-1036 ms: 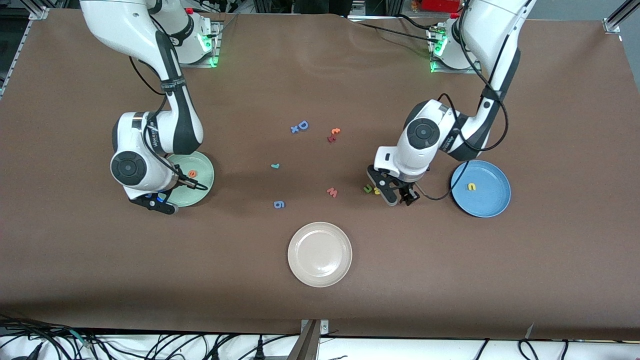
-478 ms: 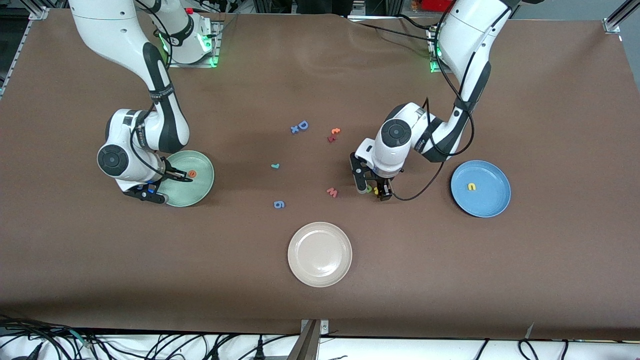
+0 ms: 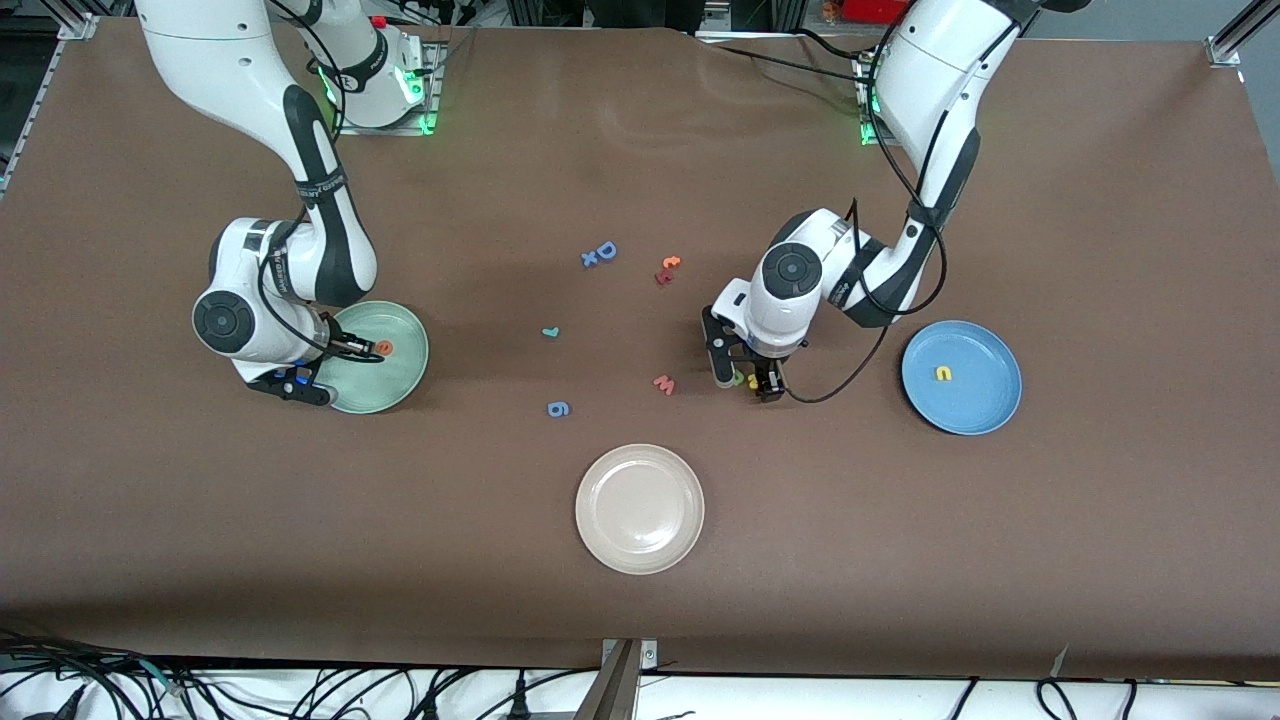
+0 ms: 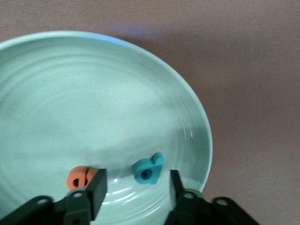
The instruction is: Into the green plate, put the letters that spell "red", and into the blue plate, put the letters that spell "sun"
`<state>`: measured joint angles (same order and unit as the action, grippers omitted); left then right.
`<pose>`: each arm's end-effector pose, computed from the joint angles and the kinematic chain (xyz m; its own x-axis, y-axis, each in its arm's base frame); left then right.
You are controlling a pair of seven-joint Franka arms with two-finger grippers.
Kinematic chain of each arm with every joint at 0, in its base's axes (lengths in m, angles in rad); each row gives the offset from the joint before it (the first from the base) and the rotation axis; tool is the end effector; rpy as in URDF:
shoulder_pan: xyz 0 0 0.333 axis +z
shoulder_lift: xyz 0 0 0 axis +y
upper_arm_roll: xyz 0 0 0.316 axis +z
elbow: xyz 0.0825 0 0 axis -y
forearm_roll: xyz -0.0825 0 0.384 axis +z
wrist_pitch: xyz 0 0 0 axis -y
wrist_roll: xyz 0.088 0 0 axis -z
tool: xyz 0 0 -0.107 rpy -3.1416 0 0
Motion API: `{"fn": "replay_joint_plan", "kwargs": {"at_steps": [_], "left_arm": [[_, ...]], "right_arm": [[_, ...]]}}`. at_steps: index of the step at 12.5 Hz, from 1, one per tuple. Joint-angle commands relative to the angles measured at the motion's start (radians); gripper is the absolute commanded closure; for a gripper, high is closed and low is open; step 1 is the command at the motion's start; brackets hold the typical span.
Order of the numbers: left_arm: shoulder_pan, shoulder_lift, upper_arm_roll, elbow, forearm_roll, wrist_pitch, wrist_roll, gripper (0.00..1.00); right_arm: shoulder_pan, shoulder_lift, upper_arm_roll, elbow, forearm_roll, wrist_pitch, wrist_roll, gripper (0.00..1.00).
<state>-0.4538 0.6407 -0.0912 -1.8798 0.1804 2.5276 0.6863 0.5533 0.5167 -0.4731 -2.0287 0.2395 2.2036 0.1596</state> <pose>0.5430 -0.3285 0.1679 0.2098 -0.9774 -0.0251 -0.9770 -0.2085 -0.0454 0.5650 0.0527 0.1949 0.9414 -0.2328 -0.2441 -0.2089 -0.9705 0.1201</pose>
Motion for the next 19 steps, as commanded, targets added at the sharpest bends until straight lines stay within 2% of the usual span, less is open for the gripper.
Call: {"fn": "replay_joint_plan", "kwargs": {"at_steps": [1,3,6,11,14,18,19], "left_arm": [[-0.008,0.016,0.01,0.022,0.018,0.0,0.009,0.24],[-0.008,0.017,0.01,0.024,0.013,0.0,0.009,0.24],[-0.008,0.02,0.01,0.022,0.011,0.045,0.004,0.24],[-0.011,0.03,0.01,0.022,0.011,0.048,-0.007,0.24],[-0.011,0.037,0.01,0.022,0.011,0.054,-0.007,0.31],[-0.019,0.051,0.011,0.022,0.011,0.077,-0.007,0.33],[-0.019,0.051,0.011,0.022,0.011,0.077,-0.007,0.4]], "right_arm": [[0.016,-0.059,0.013,0.059,0.017,-0.128,0.036,0.0],[0.075,-0.061,0.014,0.102,0.017,-0.182,0.157,0.0],[0.177,-0.079,0.024,0.107,0.03,-0.167,0.427,0.01],[0.307,-0.054,0.086,0.11,0.044,-0.026,0.809,0.01],[0.393,0.005,0.094,0.11,0.044,0.088,1.001,0.06],[0.408,0.068,0.143,0.11,0.076,0.214,1.132,0.16],[0.41,0.074,0.146,0.11,0.078,0.223,1.137,0.22]]}}
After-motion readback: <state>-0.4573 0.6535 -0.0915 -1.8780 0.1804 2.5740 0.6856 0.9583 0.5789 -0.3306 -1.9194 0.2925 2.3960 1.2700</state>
